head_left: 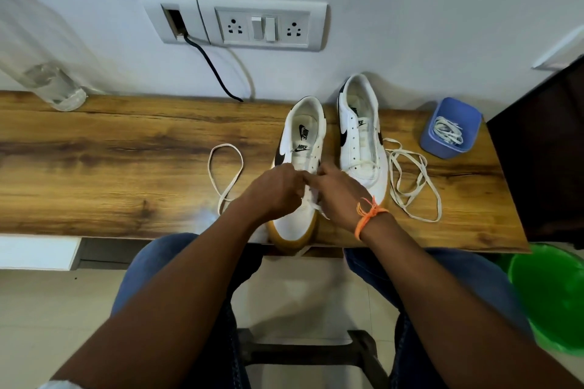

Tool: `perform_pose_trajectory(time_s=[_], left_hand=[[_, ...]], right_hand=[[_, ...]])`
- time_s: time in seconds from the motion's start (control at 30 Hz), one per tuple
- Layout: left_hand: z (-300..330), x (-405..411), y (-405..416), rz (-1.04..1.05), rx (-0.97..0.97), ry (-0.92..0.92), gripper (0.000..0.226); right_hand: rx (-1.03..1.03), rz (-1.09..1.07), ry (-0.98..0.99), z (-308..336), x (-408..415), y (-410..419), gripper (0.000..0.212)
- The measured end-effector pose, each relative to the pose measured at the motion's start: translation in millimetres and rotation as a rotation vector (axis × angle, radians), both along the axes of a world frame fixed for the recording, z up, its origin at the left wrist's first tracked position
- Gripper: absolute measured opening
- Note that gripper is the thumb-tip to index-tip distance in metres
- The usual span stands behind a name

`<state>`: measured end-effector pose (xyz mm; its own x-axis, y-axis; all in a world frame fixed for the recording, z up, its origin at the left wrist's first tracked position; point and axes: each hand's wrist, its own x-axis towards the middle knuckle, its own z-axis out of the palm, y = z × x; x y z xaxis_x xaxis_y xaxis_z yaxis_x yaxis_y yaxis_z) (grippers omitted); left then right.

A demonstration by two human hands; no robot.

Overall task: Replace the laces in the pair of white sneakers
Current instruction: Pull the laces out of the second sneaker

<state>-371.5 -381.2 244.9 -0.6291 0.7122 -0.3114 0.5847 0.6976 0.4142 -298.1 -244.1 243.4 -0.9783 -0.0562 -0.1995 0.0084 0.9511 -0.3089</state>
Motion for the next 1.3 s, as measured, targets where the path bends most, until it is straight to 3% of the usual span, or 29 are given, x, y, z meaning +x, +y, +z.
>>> perform_pose_trajectory(time_s=[0.1, 0.2, 0.37, 0.47, 0.57, 0.77, 0.93, 1.0, 1.07, 1.2, 1.3], left_hand=[[4, 1, -1, -0.017, -0.056, 0.018, 0.014], [6, 2, -10, 0.014, -0.115, 0.071, 0.013], [-2, 5, -29, 0.256, 0.031, -0.088, 0.011], [3, 18, -24, 0.246, 0.1, 0.093, 0.023], [6, 23, -15, 0.11, 0.01, 0.265, 0.032], [4, 21, -8, 0.124, 0.0, 0.294, 0.015], [6, 15, -17, 0.719, -0.023, 0.167, 0.018], [8, 17, -18, 0.788, -0.095, 0.074, 0.026], [9, 22, -17, 0.723, -0.105, 0.099, 0.03], [0, 25, -14, 0.317, 0.012, 0.353, 0.034], [-2, 20, -14, 0.169, -0.024, 0.456, 0.03]], right_hand=[[0.023, 0.036, 0.023, 1, -4, 9, 0.05], [-0.079, 0.094, -0.016, 1, -4, 19, 0.038], [-0.12, 0.027, -0.069, 3, -2, 22, 0.043], [-0.189, -0.033, -0.046, 2, -1, 21, 0.037], [-0.169, -0.021, -0.007, 4, 1, 19, 0.041], [-0.123, -0.02, 0.035, 6, 0, 11, 0.046], [-0.151, -0.033, 0.002, 5, 2, 17, 0.05], [-0.175, -0.04, 0.005, 5, 3, 18, 0.051], [-0.196, -0.055, 0.017, 5, 2, 16, 0.051], [-0.189, -0.049, 0.04, 4, 2, 14, 0.049], [-0.191, -0.038, 0.053, 3, 2, 12, 0.048]])
